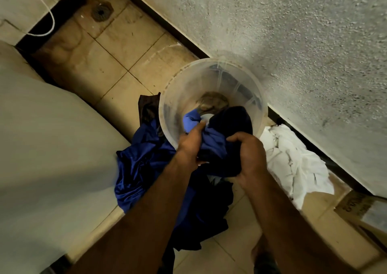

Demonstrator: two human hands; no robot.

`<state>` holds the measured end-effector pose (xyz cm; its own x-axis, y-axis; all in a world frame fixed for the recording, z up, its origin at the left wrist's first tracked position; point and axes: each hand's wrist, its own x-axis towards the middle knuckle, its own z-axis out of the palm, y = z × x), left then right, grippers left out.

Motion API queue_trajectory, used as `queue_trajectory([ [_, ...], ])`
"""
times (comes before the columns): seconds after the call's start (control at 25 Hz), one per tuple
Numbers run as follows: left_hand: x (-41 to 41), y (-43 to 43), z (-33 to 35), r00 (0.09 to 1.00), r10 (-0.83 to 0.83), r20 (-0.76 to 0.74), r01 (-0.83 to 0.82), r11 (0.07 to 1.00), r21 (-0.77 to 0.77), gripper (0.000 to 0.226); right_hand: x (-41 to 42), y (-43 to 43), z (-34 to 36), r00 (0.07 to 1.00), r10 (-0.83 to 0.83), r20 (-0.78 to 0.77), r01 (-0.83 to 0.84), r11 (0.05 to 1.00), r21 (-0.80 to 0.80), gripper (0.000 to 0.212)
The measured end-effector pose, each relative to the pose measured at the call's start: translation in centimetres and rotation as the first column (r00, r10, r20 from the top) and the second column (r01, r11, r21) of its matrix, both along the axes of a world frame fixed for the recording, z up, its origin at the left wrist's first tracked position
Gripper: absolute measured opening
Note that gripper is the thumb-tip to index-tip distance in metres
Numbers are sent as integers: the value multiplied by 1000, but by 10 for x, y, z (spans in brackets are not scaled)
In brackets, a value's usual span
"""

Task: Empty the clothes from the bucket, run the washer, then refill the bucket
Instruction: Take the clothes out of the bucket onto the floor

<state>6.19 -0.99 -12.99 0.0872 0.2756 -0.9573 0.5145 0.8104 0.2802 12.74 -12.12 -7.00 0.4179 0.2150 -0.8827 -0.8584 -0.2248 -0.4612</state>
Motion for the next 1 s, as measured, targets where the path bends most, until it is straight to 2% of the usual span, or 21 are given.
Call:
queue_trajectory([
  [0.04,3,2,-2,999,-44,-26,45,998,52,70,-2,-4,4,1000,27,0,-27,999,37,41],
  [0.12,4,4,0,984,-123,-131,153,957,248,40,1,-9,9,998,28,58,-31,998,59,36],
  [0.2,-1,6,2,948,-183,-259,282,862,421,34,11,-10,12,975,16,220,-11,1000,-26,34],
  [0.28,-4,6,17,939,-144,-313,306,765,567,37,19,-6,20,903,98,419,-21,982,-185,19],
  [0.36,-4,8,27,945,-122,-303,304,666,681,42,23,-6,18,820,224,527,-69,952,-298,30],
  [0.4,-2,7,33,944,-145,-295,319,622,715,42,23,-7,16,798,286,530,-115,936,-332,34],
  [0.48,1,4,46,945,-168,-280,323,599,733,39,21,-7,9,774,401,490,-205,891,-406,36],
  [0.64,8,3,67,977,-125,-171,212,536,817,37,10,-6,1,737,393,550,-172,896,-410,55],
  [0.76,12,4,74,995,-97,4,52,567,822,42,2,-2,0,805,267,529,-72,931,-359,54],
  [0.84,8,7,76,998,-38,55,-21,601,799,43,0,-1,-2,862,187,471,-28,946,-324,50],
  [0.92,1,11,76,992,59,110,-121,675,728,39,0,1,-4,904,83,419,39,961,-274,52],
  [1.0,-2,11,78,978,157,138,-208,785,584,29,0,3,-5,952,-24,306,89,975,-202,62],
])
